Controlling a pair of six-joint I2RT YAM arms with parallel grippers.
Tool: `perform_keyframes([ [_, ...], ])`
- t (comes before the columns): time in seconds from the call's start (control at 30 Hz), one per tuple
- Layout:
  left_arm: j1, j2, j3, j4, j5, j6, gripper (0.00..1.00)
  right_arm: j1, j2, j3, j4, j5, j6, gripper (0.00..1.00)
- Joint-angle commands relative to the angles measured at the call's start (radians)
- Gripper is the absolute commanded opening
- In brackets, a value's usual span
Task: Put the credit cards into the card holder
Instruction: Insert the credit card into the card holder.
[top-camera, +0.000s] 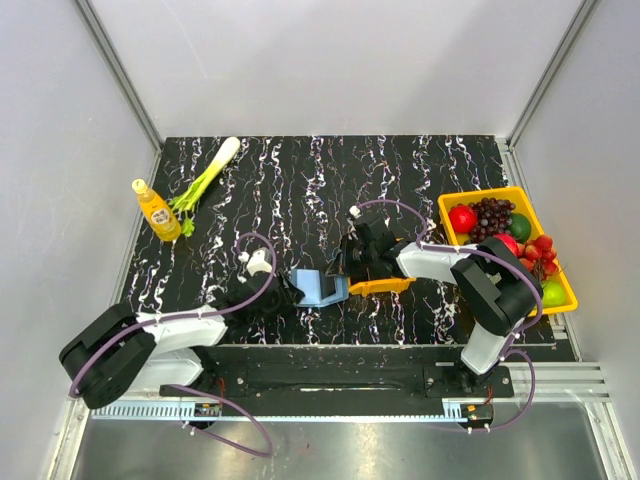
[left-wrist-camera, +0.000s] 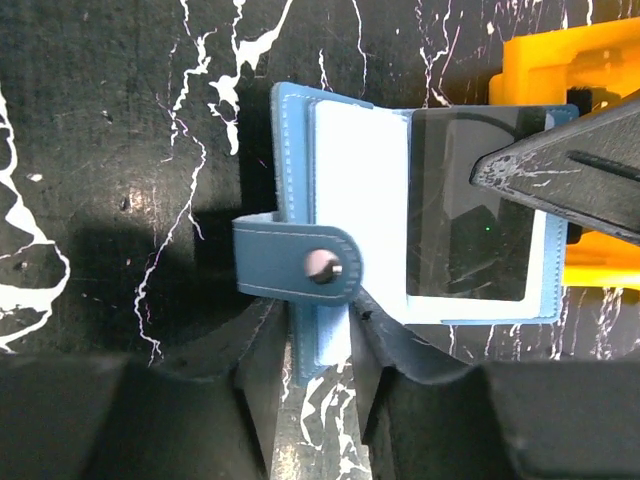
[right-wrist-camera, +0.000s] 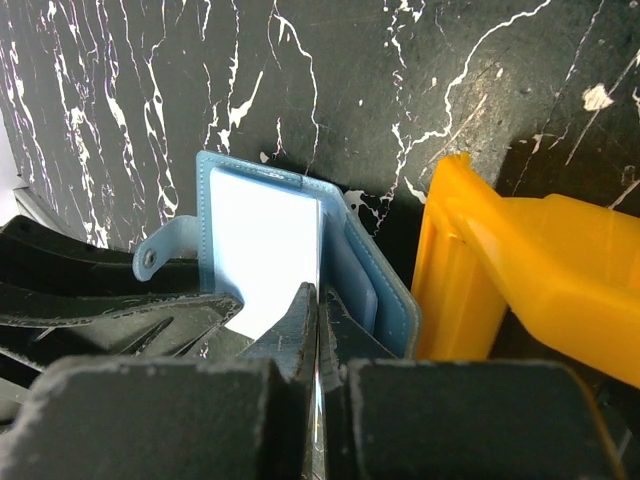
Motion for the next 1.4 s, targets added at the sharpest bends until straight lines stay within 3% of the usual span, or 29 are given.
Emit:
perform_keyframes([
  [0.0,0.003,0.027,0.043,0.067,0.020,0.008,0.24,0.010,0.000,0.024,0.033,-0.006,-0.008,0.00],
  [0.13,0.002,0.060,0.086,-0.066,-0.037,-0.017,0.06,0.009,-0.006,0.009,0.069,-0.020,0.021,0.00],
  [0.23,0.002,0.094,0.100,-0.115,-0.052,-0.029,0.02,0.009,-0.016,-0.022,0.124,-0.020,0.052,0.00],
  [0.8,0.003,0.074,0.060,-0.132,-0.066,-0.069,0.06,-0.040,-0.060,-0.127,0.149,0.048,0.075,0.00],
  [1.03,0.002,0.096,0.066,-0.105,-0.046,-0.055,0.08,-0.053,0.015,-0.127,0.262,-0.086,0.082,0.00],
  [1.37,0.002,0.097,0.067,-0.109,-0.052,-0.058,0.09,-0.053,0.034,-0.137,0.236,-0.084,0.078,0.00],
])
